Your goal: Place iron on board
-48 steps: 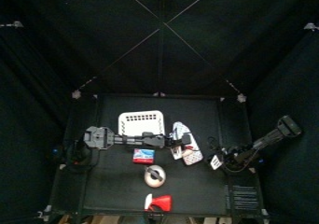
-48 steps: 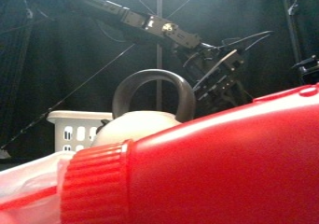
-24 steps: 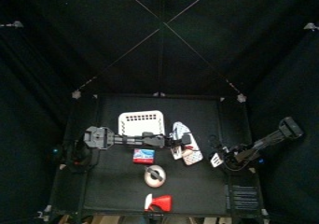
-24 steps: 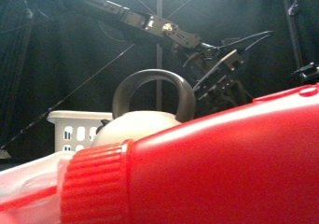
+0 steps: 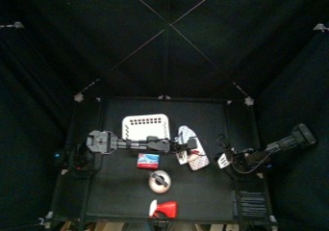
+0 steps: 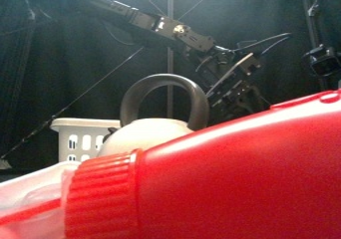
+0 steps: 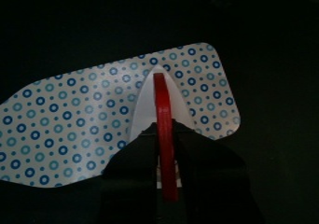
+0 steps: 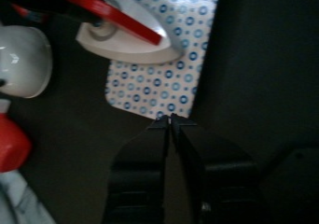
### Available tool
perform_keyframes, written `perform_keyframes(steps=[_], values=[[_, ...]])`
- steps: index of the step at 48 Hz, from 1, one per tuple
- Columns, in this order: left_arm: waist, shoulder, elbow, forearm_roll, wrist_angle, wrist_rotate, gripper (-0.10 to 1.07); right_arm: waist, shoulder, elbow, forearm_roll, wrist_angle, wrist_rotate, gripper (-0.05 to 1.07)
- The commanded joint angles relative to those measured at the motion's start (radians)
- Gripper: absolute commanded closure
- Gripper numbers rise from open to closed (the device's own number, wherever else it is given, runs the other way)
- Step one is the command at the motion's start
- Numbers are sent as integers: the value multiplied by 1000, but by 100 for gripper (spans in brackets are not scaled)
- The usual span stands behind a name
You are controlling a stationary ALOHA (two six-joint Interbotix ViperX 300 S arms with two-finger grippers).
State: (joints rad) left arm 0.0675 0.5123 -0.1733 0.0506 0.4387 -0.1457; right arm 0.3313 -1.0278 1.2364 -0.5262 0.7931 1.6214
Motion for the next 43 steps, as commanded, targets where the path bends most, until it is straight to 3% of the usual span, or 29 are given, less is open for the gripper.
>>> perform_keyframes(steps=[1, 9, 15, 20, 29, 43], values=[[3, -21, -35, 3, -3, 2, 52, -66, -18, -15, 32, -84, -31, 40], [3, -21, -34, 3, -3, 3, 52, -164, -20, 43, 92, -164, -140, 18], [3, -23, -34, 3, 0, 3, 52, -215, -20, 109, 204, -276, -233, 7], [3, -21, -34, 3, 0, 3, 52, -255, -20, 149, 259, -376, -285, 6], [2, -21, -34, 3, 3, 3, 52, -324, -6, 198, 256, -430, -322, 6], [3, -20, -31, 6, 5, 3, 52, -339, 44, 287, 256, -649, -321, 6]])
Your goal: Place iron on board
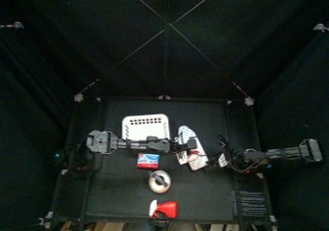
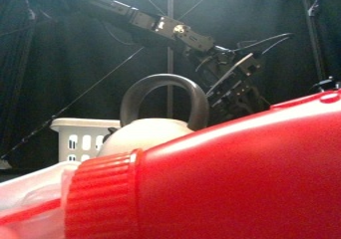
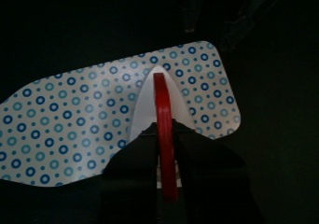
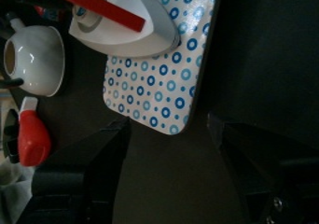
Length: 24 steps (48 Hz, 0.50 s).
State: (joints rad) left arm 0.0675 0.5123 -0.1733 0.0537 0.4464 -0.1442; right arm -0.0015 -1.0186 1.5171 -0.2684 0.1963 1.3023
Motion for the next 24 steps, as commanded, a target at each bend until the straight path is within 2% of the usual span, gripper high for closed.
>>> perform_keyframes(steps=[1, 10, 16, 24], values=[[5, -18, -31, 5, -3, 2, 52, -8, 40, 9, -3, -61, -2, 6], [3, -18, -32, 5, -3, 2, 52, -12, 92, 17, -23, -178, -2, 6], [5, -18, -31, 5, -3, 2, 52, -26, 130, 18, -26, -216, -2, 6], [5, -20, -31, 6, -3, 2, 52, -38, 173, 23, -26, -247, 3, 14]])
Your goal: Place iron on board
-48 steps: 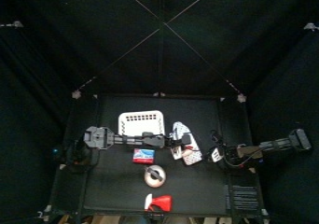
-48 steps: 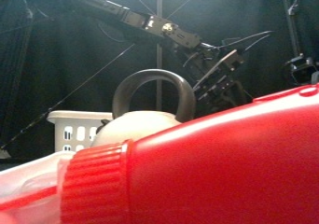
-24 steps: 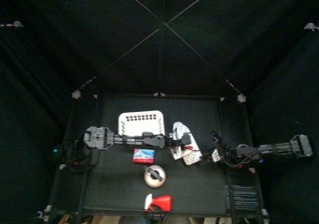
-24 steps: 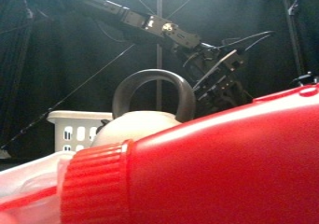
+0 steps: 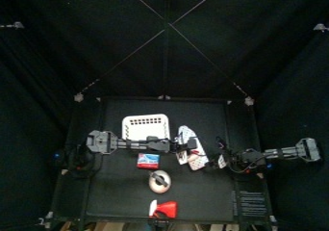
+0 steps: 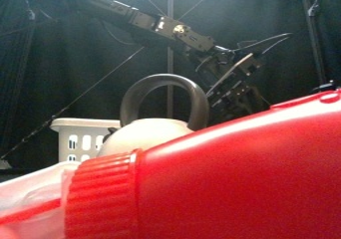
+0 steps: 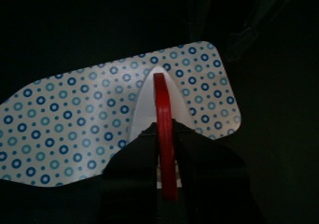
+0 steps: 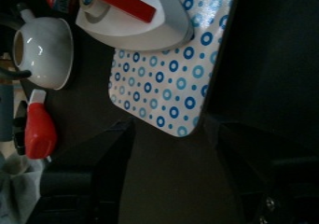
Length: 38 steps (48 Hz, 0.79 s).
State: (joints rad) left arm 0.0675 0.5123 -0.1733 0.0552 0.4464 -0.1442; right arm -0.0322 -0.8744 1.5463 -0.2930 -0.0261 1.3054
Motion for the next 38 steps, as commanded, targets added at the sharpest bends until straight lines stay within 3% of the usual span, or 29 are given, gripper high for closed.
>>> perform_keyframes(steps=[1, 11, 24, 38], values=[[5, -18, -31, 3, -3, 2, 52, -9, 34, -8, -2, -29, 0, 16], [5, -18, -31, 3, -3, 2, 52, -40, 58, -5, 0, -57, 3, 30], [3, -15, -29, 3, -3, 2, 52, -80, 71, 34, 17, -64, 18, 30], [5, -12, -29, 3, -3, 2, 52, -87, 78, 38, 17, -155, 23, 30]])
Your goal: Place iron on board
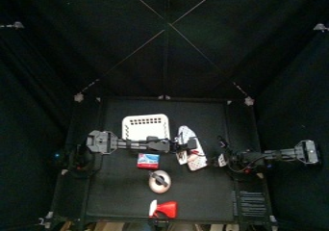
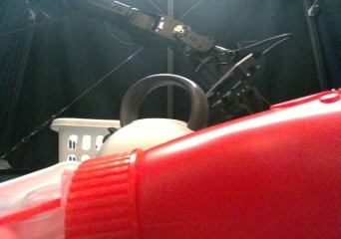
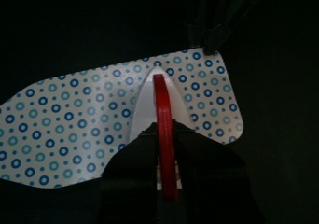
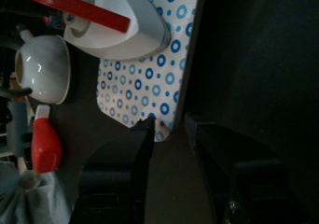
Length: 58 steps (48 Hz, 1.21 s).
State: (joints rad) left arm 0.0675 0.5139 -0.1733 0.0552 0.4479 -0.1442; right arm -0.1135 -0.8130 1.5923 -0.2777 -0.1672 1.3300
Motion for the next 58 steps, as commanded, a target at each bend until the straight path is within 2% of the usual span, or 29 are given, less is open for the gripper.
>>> perform_keyframes(steps=[1, 24, 37, 47, 58], values=[[5, -14, -29, 5, -5, 2, 52, -8, 18, -8, 2, -14, -2, 30], [5, -14, -29, 5, -5, 2, 52, -17, 86, -31, -3, -44, -2, 30], [5, -14, -29, 5, -5, 2, 52, -18, 172, -69, -21, -51, -2, 30], [5, -12, -28, 3, -5, 2, 52, -23, 238, -87, -26, -118, -3, 31], [5, -11, -28, 3, -5, 2, 52, -41, 301, -94, -29, -137, -3, 33]])
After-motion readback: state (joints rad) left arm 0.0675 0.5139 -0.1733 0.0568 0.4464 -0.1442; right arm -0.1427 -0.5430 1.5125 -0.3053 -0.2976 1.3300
